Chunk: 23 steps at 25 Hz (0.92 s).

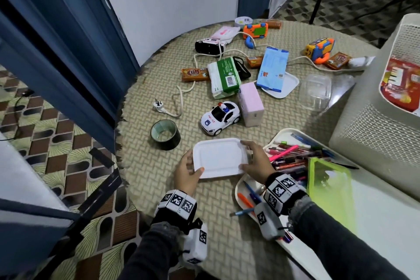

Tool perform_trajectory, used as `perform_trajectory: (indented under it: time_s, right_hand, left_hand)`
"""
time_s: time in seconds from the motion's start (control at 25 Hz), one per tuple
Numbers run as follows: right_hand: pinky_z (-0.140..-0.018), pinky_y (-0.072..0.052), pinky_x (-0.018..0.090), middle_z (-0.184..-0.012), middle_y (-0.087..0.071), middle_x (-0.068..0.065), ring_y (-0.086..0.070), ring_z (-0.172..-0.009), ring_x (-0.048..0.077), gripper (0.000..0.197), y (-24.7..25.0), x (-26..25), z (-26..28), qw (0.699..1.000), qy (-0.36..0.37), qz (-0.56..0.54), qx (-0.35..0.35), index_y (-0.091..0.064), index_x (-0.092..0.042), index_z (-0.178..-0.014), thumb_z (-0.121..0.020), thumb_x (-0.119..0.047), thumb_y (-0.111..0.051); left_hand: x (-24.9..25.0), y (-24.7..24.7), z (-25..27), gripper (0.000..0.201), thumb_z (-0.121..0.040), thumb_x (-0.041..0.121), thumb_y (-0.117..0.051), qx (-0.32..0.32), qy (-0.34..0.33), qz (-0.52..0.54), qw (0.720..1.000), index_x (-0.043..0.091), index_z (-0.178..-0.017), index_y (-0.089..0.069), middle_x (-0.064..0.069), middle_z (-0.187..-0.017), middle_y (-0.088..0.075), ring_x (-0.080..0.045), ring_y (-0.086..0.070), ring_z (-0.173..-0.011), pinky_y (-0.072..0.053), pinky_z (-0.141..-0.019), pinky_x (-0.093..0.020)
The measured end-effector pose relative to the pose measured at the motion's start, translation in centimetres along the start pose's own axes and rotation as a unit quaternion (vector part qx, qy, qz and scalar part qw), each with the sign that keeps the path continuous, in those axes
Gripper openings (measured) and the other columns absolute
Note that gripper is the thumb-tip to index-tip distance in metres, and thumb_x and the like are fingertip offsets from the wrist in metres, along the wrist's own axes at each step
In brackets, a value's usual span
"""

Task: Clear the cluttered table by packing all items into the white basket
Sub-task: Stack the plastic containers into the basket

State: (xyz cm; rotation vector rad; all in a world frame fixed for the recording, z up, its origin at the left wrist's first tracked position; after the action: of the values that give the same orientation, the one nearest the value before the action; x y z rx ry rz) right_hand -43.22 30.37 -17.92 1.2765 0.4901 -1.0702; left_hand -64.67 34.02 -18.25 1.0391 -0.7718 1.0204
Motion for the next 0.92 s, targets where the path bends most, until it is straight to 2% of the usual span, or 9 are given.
perform_trajectory:
  time_s: [0.08, 0.16, 0.32, 0.48, 0.56, 0.68, 0.76, 0.84, 0.92]
  right_hand:
    - [-0.101, -0.043, 0.039, -0.134, -0.042, 0.017, -0.048, -0.123, 0.031, 0.087, 0.0, 0.1, 0.1, 1.0, 0.005, -0.025, -0.01, -0.031, -0.01, -0.144, -0.069, 0.01, -0.071]
    - [-0.103, -0.041, 0.042, -0.139, -0.04, 0.015, -0.046, -0.126, 0.029, 0.099, 0.3, 0.1, -0.2, 0.999, 0.004, 0.012, -0.033, -0.023, -0.012, -0.149, -0.068, 0.001, -0.079]
    - [-0.107, -0.032, 0.035, -0.139, -0.038, 0.018, -0.039, -0.129, 0.032, 0.11, 1.1, -0.7, -1.6, 0.985, 0.013, 0.154, -0.079, -0.014, -0.013, -0.151, -0.067, -0.015, -0.085]
    - [-0.104, -0.029, 0.029, -0.139, -0.034, 0.019, -0.035, -0.131, 0.032, 0.115, 1.2, -1.3, -2.8, 0.968, 0.005, 0.215, -0.127, -0.008, -0.011, -0.151, -0.067, -0.023, -0.085]
    - [-0.101, -0.031, 0.028, -0.137, -0.036, 0.02, -0.036, -0.129, 0.033, 0.115, 1.3, -1.3, -3.3, 0.964, -0.008, 0.231, -0.13, -0.01, -0.012, -0.152, -0.066, -0.026, -0.086]
    - [-0.099, -0.033, 0.029, -0.136, -0.037, 0.021, -0.037, -0.128, 0.033, 0.114, 1.0, -1.5, -3.7, 0.961, -0.025, 0.241, -0.131, -0.011, -0.012, -0.151, -0.066, -0.024, -0.086]
    - [-0.099, -0.034, 0.03, -0.136, -0.039, 0.02, -0.038, -0.128, 0.032, 0.114, 0.9, -1.4, -3.8, 0.962, -0.032, 0.237, -0.129, -0.011, -0.012, -0.151, -0.066, -0.023, -0.086]
    - [-0.098, -0.035, 0.031, -0.136, -0.045, 0.019, -0.041, -0.127, 0.031, 0.114, 1.0, -1.1, -3.7, 0.967, -0.028, 0.224, -0.117, -0.014, -0.013, -0.151, -0.064, -0.021, -0.087]
    - [-0.098, -0.035, 0.03, -0.134, -0.051, 0.019, -0.045, -0.125, 0.03, 0.113, 1.2, -0.8, -3.6, 0.973, -0.029, 0.199, -0.109, -0.017, -0.014, -0.151, -0.063, -0.018, -0.087]
  left_hand:
    - [-0.1, 0.0, -0.4, 0.065, -0.081, -0.011, -0.063, 0.002, -0.002, 0.017, 1.0, 0.005, -0.14, -0.04, -0.009, -0.11, -0.051, -0.021, -0.052, -0.095, -0.047, -0.062, -0.011]
    - [-0.3, 0.0, -0.8, 0.067, -0.079, -0.011, -0.066, -0.001, -0.002, 0.014, 1.0, 0.006, -0.139, -0.041, -0.011, -0.11, -0.051, -0.022, -0.053, -0.091, -0.046, -0.057, -0.007]
    - [-0.3, -0.5, -1.6, 0.068, -0.076, -0.009, -0.071, -0.011, -0.018, -0.023, 1.0, 0.008, -0.136, -0.047, -0.013, -0.115, -0.057, -0.019, -0.053, -0.084, -0.045, -0.061, -0.012]
    - [0.3, -0.7, -2.8, 0.068, -0.077, -0.009, -0.069, -0.041, -0.039, -0.034, 0.998, 0.013, -0.138, -0.046, -0.006, -0.112, -0.056, -0.014, -0.052, -0.08, -0.044, -0.056, -0.005]
    - [0.6, -0.7, -3.5, 0.071, -0.076, -0.008, -0.071, -0.069, -0.042, -0.055, 0.995, 0.012, -0.138, -0.045, -0.005, -0.11, -0.056, -0.015, -0.052, -0.083, -0.045, -0.057, -0.007]
    - [1.2, -0.7, -4.5, 0.081, -0.068, 0.005, -0.082, -0.123, -0.066, -0.12, 0.983, 0.014, -0.138, -0.043, -0.001, -0.116, -0.054, -0.018, -0.056, -0.098, -0.051, -0.076, -0.024]
    - [1.7, -1.1, -5.1, 0.101, -0.06, 0.021, -0.089, -0.189, -0.097, -0.165, 0.963, 0.018, -0.145, -0.035, -0.001, -0.136, -0.047, -0.019, -0.049, -0.122, -0.049, -0.095, -0.039]
    - [2.1, -1.3, -5.2, 0.114, -0.062, 0.026, -0.088, -0.236, -0.109, -0.25, 0.933, 0.016, -0.152, -0.019, -0.001, -0.155, -0.025, -0.016, -0.027, -0.141, -0.034, -0.111, -0.034]
    - [2.3, -1.1, -5.3, 0.117, -0.066, 0.039, -0.084, -0.234, -0.13, -0.346, 0.899, 0.018, -0.153, -0.008, 0.002, -0.16, -0.006, -0.012, -0.011, -0.146, -0.02, -0.117, -0.03]
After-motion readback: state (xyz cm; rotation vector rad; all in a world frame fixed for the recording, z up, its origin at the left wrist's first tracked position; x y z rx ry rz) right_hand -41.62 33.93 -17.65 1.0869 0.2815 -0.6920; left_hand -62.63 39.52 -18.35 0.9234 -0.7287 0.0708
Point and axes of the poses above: each hand's wrist, its own z-axis away from the middle knuckle, its own y-axis out of the back of the hand, x = y × z, the point moved 5 cm from there along -z, towards the middle knuckle
